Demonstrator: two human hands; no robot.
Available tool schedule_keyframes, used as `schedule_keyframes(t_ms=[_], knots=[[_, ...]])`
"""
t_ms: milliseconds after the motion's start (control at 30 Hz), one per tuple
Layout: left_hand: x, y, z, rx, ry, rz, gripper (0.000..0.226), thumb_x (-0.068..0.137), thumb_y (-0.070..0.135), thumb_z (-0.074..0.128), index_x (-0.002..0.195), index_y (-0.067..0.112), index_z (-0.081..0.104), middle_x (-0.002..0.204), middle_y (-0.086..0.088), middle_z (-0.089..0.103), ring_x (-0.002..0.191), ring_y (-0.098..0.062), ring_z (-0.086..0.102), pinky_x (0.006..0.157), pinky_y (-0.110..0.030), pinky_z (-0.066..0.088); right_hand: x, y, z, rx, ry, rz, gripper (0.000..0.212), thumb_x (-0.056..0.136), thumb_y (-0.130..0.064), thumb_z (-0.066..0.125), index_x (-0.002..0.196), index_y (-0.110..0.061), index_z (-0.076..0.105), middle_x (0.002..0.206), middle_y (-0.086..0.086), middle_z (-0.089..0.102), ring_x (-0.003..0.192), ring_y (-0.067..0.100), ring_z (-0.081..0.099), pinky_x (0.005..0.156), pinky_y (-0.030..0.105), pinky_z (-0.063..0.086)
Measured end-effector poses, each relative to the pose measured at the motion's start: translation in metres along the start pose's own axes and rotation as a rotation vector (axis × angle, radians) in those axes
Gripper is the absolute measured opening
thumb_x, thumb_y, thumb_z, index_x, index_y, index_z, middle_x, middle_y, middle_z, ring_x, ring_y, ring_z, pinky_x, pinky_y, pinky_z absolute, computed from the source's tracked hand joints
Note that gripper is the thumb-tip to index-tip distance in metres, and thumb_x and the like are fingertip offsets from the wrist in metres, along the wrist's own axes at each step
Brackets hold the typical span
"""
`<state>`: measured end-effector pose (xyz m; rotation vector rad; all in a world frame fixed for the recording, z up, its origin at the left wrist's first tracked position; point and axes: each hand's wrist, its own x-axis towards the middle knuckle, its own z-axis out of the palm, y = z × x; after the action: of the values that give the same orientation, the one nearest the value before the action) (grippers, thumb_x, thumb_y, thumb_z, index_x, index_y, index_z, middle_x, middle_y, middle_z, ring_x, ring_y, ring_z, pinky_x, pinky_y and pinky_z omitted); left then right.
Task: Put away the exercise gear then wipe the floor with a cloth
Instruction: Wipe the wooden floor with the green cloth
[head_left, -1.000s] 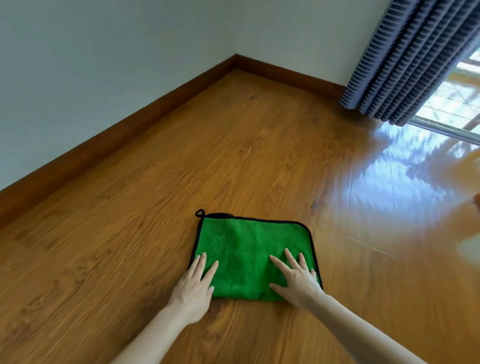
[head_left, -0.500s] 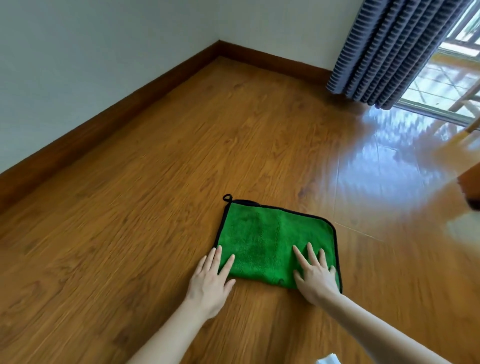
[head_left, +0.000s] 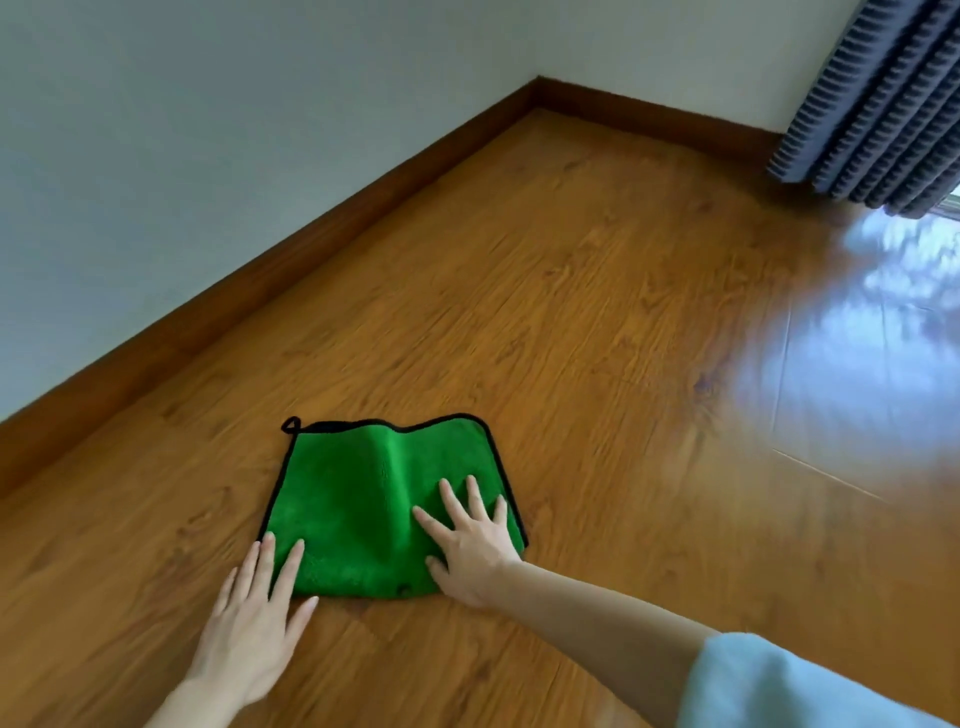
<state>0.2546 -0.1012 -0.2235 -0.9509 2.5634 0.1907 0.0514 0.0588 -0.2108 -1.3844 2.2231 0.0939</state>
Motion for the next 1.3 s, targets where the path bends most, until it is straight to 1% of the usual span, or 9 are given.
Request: schedule_keyframes(t_ms=[133, 200, 267, 367, 433, 800, 1067, 1167, 1300], knots=[[-0.027, -0.040, 0.024, -0.014, -0.091, -0.081, 0.087, 0.088, 0.067, 0.000, 0.134, 0.012, 0.049, 0.139, -0.016, 0.046, 0.126, -0.028, 0.045, 0.092, -0.045, 0.046, 0.005, -0.043, 0.015, -0.085, -0.048, -0.192, 0.062, 0.096, -0.041, 0.033, 0.149, -0.036, 0.002, 0.158, 0.007, -0.013, 0.140, 0.039, -0.021, 0.108, 0.066, -0.007], [-0.035, -0.047, 0.038, -0.036, -0.044, -0.099, 0.077, 0.093, 0.061, 0.006, 0.131, 0.013, 0.053, 0.134, -0.018, 0.051, 0.121, -0.030, 0.050, 0.087, -0.045, 0.047, 0.006, -0.052, 0.019, -0.098, -0.058, -0.235, 0.062, 0.095, -0.041, 0.034, 0.149, -0.036, 0.002, 0.158, 0.007, -0.014, 0.140, 0.038, -0.022, 0.108, 0.065, -0.008], [-0.043, -0.040, 0.036, -0.068, 0.027, -0.125, 0.079, 0.090, 0.062, 0.003, 0.140, 0.012, 0.040, 0.144, -0.017, 0.039, 0.132, -0.029, 0.037, 0.098, -0.046, 0.038, 0.008, -0.051, 0.019, -0.118, -0.060, -0.252, 0.062, 0.096, -0.044, 0.032, 0.148, -0.038, 0.000, 0.158, 0.006, -0.014, 0.141, 0.036, -0.021, 0.110, 0.063, -0.007], [-0.042, -0.017, 0.031, -0.128, 0.058, -0.205, 0.072, 0.089, 0.062, 0.000, 0.143, 0.016, -0.009, 0.156, -0.011, -0.003, 0.143, -0.023, -0.006, 0.116, -0.040, 0.009, 0.013, -0.036, 0.015, -0.171, -0.050, -0.228, 0.061, 0.096, -0.052, 0.027, 0.148, -0.040, -0.004, 0.157, 0.005, -0.015, 0.142, 0.035, -0.019, 0.113, 0.059, -0.003], [-0.031, -0.003, 0.026, -0.151, 0.086, -0.273, 0.065, 0.093, 0.055, 0.007, 0.138, 0.017, -0.023, 0.156, -0.010, -0.013, 0.143, -0.024, -0.013, 0.117, -0.038, 0.004, 0.018, -0.021, 0.008, -0.156, -0.023, -0.133, 0.061, 0.096, -0.054, 0.024, 0.147, -0.040, -0.006, 0.157, 0.005, -0.015, 0.142, 0.036, -0.017, 0.114, 0.057, 0.001], [0.040, 0.133, -0.021, -0.166, 0.053, 0.059, 0.061, 0.097, 0.050, 0.012, 0.147, 0.025, -0.012, 0.154, -0.013, -0.020, 0.142, -0.028, -0.019, 0.116, -0.041, -0.005, -0.013, 0.116, -0.022, 0.006, 0.040, 0.377, 0.062, 0.096, -0.053, 0.028, 0.147, -0.042, -0.005, 0.158, 0.003, -0.011, 0.144, 0.036, -0.007, 0.114, 0.053, 0.015], [0.057, 0.197, -0.025, -0.080, 0.065, 0.261, 0.068, 0.097, 0.051, 0.015, 0.148, 0.010, -0.004, 0.156, -0.007, -0.012, 0.144, -0.023, -0.010, 0.119, -0.039, 0.001, -0.052, 0.159, -0.016, 0.202, 0.092, 0.527, 0.057, 0.095, -0.056, 0.027, 0.146, -0.035, 0.013, 0.159, 0.004, -0.007, 0.144, 0.037, -0.007, 0.111, 0.060, 0.015], [0.067, 0.203, -0.027, -0.084, 0.078, 0.292, 0.071, 0.089, 0.061, -0.005, 0.146, 0.020, -0.012, 0.157, -0.006, -0.010, 0.144, -0.024, -0.008, 0.119, -0.040, 0.005, -0.056, 0.164, -0.012, 0.163, 0.084, 0.534, 0.067, 0.091, -0.063, 0.028, 0.147, -0.038, 0.002, 0.158, 0.005, -0.013, 0.143, 0.039, -0.009, 0.111, 0.062, 0.015], [0.090, 0.221, -0.035, -0.070, 0.072, 0.288, 0.093, 0.049, 0.072, -0.042, 0.134, 0.037, -0.026, 0.154, -0.007, -0.018, 0.144, -0.029, -0.011, 0.117, -0.046, 0.003, -0.043, 0.179, -0.016, 0.162, 0.073, 0.554, 0.074, 0.083, -0.076, 0.022, 0.142, -0.050, -0.013, 0.156, 0.005, -0.023, 0.140, 0.042, -0.018, 0.108, 0.066, 0.008]])
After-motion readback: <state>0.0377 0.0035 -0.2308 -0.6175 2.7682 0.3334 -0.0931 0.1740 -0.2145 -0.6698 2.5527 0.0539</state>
